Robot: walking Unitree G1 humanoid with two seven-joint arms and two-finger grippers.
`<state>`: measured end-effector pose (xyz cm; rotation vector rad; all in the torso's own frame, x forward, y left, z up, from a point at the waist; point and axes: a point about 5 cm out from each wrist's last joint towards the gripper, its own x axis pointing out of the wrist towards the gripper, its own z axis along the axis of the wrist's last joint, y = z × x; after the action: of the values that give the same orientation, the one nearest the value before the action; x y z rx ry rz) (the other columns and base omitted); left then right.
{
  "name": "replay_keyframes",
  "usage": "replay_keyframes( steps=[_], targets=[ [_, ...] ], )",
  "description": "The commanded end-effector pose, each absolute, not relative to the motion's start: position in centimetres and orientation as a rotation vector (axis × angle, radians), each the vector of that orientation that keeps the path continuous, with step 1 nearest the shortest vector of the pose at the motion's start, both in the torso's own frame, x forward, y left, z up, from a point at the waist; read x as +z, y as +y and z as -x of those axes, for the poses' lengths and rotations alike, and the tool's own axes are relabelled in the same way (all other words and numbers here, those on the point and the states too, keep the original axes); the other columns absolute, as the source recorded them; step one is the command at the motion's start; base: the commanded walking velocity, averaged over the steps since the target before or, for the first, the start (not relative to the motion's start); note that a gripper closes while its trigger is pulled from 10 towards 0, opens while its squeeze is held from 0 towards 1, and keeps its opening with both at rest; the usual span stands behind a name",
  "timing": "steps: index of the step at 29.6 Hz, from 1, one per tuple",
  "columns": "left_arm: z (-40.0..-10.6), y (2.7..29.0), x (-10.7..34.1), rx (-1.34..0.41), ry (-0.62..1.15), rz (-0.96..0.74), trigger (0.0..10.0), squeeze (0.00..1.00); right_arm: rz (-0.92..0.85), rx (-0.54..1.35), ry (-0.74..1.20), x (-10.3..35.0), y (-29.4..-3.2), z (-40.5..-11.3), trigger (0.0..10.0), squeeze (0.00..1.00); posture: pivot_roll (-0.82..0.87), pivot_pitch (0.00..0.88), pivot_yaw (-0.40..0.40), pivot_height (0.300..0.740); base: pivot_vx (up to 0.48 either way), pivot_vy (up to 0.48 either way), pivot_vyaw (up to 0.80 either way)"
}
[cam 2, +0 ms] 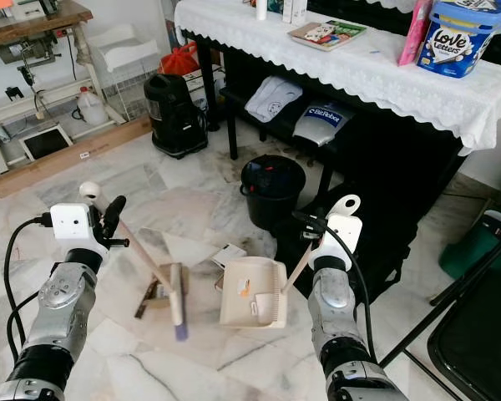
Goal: Sweep floor
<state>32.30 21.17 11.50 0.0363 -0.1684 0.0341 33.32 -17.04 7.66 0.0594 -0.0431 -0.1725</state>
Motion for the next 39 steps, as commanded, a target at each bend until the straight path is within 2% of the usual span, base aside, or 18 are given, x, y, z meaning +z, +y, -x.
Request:
replay_keyframes(
  steps=[1, 12, 16, 20, 28, 39],
  targets=[
    [-32.7, 21.5, 12.6, 0.037, -0.226, -0.073, 10.0, 0.0, -0.067, -0.169, -0.135, 9.3, -17.1, -33.7, 10.0, 0.0, 0.08, 0.0, 0.079, 0.74, 0.0, 0.0, 0.0],
    [-32.4, 21.7, 13.1, 0.059, -0.264, -0.077, 10.0, 0.0, -0.017, -0.151, -0.149, 9.4, -17.7, -33.5, 10.0, 0.0, 0.1, 0.0, 0.071, 0.74, 0.0, 0.0, 0.0],
    [-31.4, 20.7, 12.4, 0.052, -0.27, -0.093, 10.0, 0.0, -0.003, -0.145, -0.149, 9.4, -18.1, -33.4, 10.0, 0.0, 0.1, 0.0, 0.047, 0.74, 0.0, 0.0, 0.0],
    [-30.5, 20.1, 12.4, 0.038, -0.289, -0.121, 10.0, 0.0, 0.0, -0.152, -0.17, 9.4, -18.3, -32.9, 10.0, 0.0, 0.08, 0.0, 0.061, 0.74, 0.0, 0.0, 0.0],
    [-31.8, 18.7, 13.3, -0.013, -0.315, -0.133, 10.0, 0.0, 0.017, -0.122, -0.204, 9.8, -17.7, -32.6, 10.0, 0.0, 0.08, 0.0, 0.064, 0.74, 0.0, 0.0, 0.77],
    [-30.6, 18.1, 12.8, 0.005, -0.309, -0.14, 10.0, 0.0, 0.03, -0.092, -0.225, 10.5, -17.6, -32.4, 10.0, 0.0, 0.09, 0.0, 0.043, 0.74, 0.0, 0.0, 0.79]
  ],
)
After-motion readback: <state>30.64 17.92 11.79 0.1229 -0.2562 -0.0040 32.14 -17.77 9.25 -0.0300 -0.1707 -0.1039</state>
